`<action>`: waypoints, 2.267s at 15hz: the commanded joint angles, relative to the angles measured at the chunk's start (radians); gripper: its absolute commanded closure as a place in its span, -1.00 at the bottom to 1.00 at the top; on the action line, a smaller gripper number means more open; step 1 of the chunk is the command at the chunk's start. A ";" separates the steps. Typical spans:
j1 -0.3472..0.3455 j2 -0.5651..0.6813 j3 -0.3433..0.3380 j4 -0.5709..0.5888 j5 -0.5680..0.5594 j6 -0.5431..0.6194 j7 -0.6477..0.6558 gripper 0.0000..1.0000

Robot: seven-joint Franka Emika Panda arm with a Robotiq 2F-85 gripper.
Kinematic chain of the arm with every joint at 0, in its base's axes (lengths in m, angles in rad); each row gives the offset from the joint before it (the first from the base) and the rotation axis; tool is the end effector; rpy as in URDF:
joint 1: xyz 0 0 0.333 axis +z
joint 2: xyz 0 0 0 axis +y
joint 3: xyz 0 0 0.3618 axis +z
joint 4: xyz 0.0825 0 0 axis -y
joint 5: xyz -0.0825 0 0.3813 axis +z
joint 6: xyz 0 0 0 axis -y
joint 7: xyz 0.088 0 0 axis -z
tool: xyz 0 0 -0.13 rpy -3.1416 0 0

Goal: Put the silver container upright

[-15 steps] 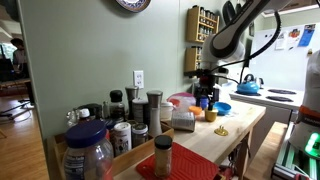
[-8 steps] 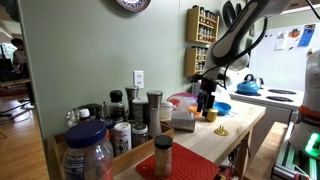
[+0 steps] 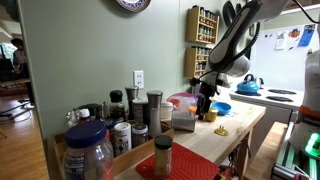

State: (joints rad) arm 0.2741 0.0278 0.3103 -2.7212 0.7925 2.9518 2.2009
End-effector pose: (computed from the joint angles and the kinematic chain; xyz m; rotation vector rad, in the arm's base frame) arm 0.3660 0.1900 0.2551 -1.0748 2.6984 0.2841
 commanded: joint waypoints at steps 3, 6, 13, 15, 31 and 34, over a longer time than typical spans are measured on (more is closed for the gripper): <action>0.007 0.059 0.030 0.032 0.116 0.082 -0.065 -0.62; 0.003 0.081 0.041 0.050 0.151 0.099 -0.100 -0.57; -0.006 0.126 0.047 0.067 0.167 0.144 -0.172 -0.30; -0.009 0.131 0.050 0.070 0.169 0.151 -0.194 -0.23; -0.014 0.133 0.035 0.077 0.160 0.132 -0.281 0.56; 0.012 0.111 -0.003 0.060 0.123 0.109 -0.265 0.56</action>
State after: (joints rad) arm 0.2689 0.1485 0.3427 -2.6413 0.9486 3.0787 1.9405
